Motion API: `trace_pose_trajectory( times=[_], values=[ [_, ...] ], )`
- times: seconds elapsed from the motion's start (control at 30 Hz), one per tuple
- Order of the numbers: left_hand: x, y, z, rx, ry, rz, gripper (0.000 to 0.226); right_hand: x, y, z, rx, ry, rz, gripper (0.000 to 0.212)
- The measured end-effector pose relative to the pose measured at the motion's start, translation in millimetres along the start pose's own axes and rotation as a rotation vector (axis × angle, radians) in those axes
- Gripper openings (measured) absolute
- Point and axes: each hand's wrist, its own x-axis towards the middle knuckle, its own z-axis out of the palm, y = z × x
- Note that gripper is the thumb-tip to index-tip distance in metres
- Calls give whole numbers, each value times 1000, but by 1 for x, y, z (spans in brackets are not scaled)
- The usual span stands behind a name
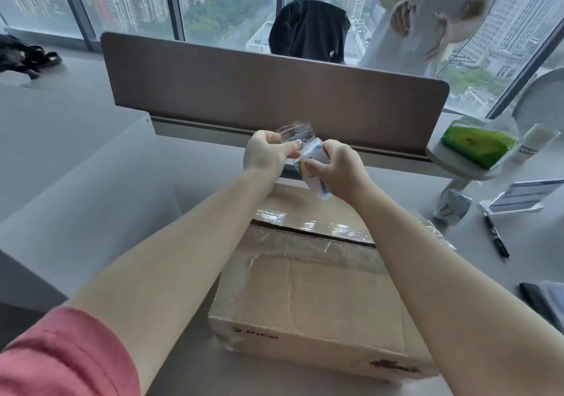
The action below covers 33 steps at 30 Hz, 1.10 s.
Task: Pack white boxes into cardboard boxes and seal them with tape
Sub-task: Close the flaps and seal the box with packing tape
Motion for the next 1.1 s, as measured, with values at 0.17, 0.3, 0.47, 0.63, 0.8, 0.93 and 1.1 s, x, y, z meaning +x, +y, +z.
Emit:
trace_pose_trajectory(
  times=[0.17,0.3,0.47,0.63,0.8,0.93,1.1],
  values=[
    [-7,-3,-1,-93,-20,33,53,-8,-11,1,22,29,11,22],
    [-3,-7,-6,-259,-57,-79,36,-17,-4,0,-16,-66,59,19],
    [-7,-6,-9,80,-240,-124,16,-22,8,-1,-79,-103,65,21],
    [-14,-1,-10,203,-204,-32,23,-23,13,-7,-117,-49,45,21],
    [-25,4,-13,252,-23,80,26,-26,5,-15,-115,99,-49,29],
    [-38,10,-16,279,24,90,30,-30,-7,-22,-158,107,-105,28],
    [-55,3,-26,319,77,75,31,-35,-18,-26,-362,-22,-130,28]
  ],
)
